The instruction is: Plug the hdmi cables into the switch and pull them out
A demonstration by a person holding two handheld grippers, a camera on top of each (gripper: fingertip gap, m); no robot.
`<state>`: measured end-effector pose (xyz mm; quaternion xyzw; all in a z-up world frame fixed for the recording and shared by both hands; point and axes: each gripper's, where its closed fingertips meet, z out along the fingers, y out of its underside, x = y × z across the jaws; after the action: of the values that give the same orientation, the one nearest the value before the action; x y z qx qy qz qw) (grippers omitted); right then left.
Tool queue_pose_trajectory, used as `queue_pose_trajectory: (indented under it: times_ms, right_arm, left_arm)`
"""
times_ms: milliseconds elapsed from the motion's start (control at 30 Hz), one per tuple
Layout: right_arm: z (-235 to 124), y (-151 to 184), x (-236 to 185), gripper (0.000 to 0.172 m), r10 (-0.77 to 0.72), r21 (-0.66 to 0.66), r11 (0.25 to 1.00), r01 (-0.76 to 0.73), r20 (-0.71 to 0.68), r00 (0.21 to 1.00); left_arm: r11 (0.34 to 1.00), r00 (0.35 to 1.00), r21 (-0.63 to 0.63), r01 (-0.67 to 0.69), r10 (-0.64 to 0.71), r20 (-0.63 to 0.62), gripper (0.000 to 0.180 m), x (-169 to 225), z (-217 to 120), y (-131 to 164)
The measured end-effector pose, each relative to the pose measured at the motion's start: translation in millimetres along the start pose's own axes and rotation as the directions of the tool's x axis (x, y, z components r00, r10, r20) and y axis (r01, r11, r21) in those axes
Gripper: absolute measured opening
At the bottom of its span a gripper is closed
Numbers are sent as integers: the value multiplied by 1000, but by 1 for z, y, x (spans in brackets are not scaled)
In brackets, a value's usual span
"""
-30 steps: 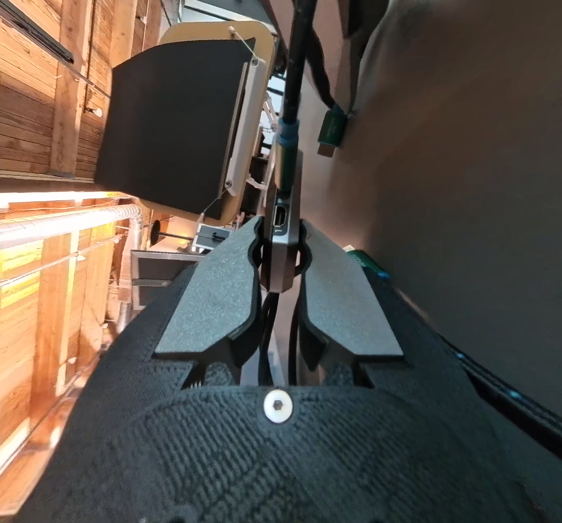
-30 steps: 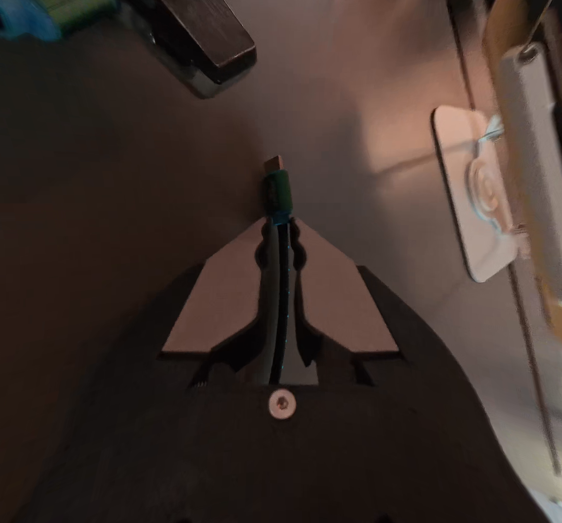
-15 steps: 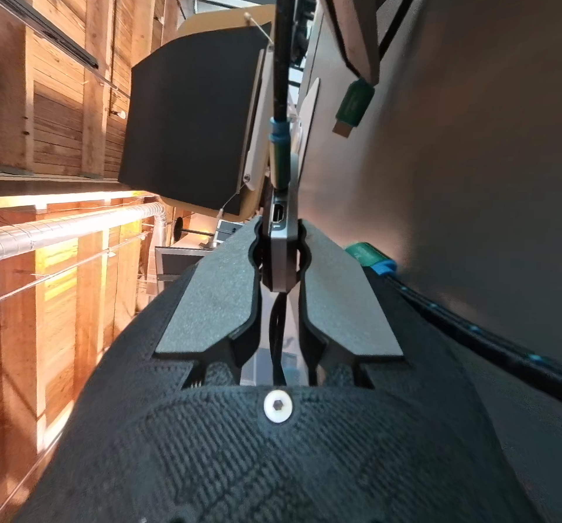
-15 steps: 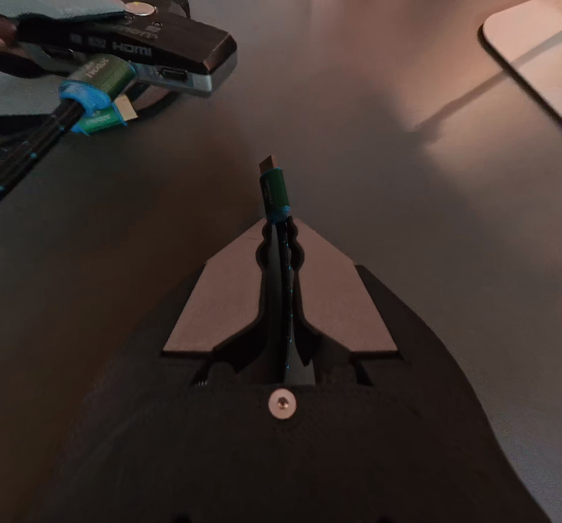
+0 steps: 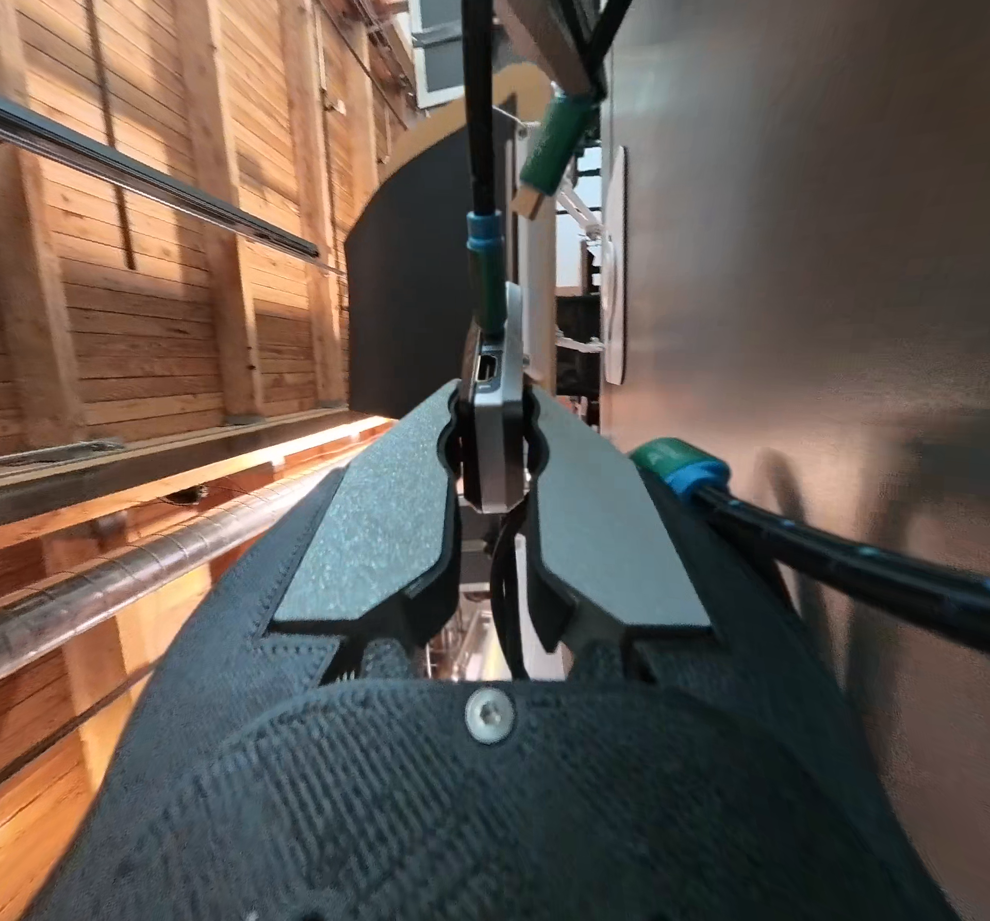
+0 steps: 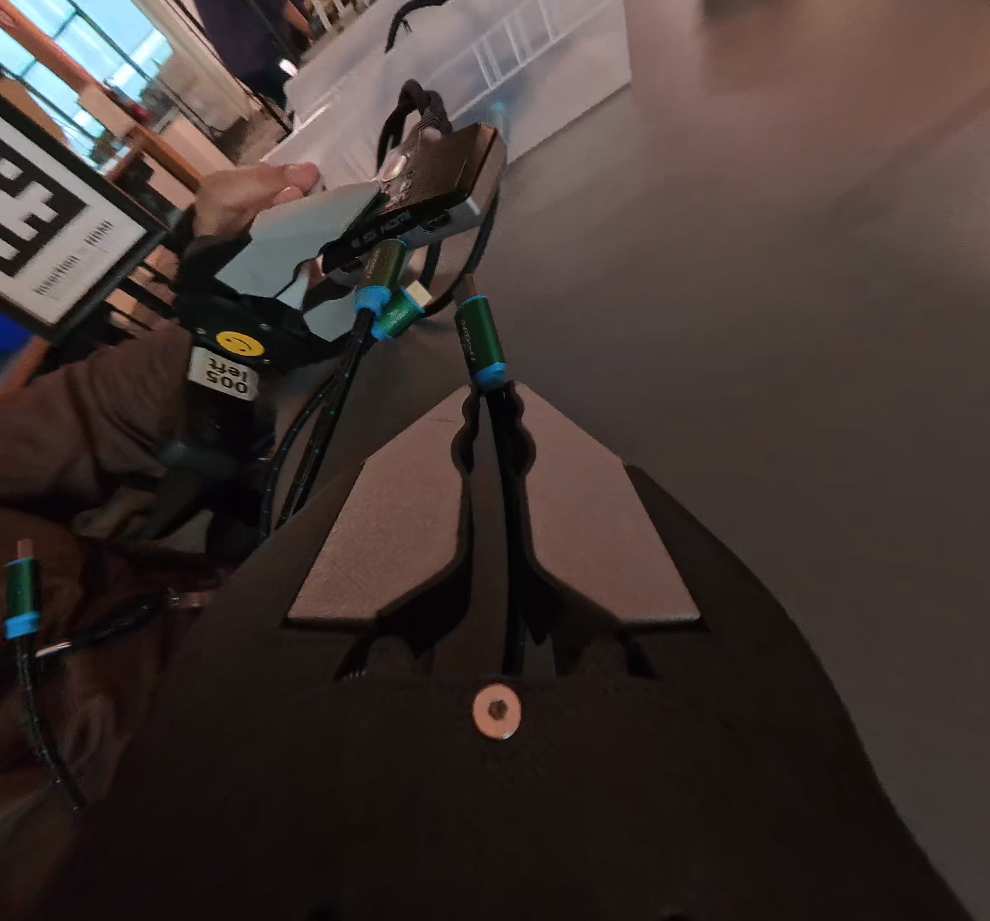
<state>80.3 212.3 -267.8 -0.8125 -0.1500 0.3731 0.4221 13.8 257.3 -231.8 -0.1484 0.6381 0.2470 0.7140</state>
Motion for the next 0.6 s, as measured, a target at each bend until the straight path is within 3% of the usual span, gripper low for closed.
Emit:
queue_pose_trajectory:
  times_ms: [200, 600]
  right_arm:
    - [2, -5, -23, 6, 120, 24, 992, -127, 200, 973]
    - [5, 1, -27, 6, 252, -33, 967, -253, 299, 921]
  left_arm:
    - [997, 998, 55, -46, 43, 55, 19, -5, -5, -14]
    - [993, 990, 72, -93, 85, 108, 18, -11, -5, -23]
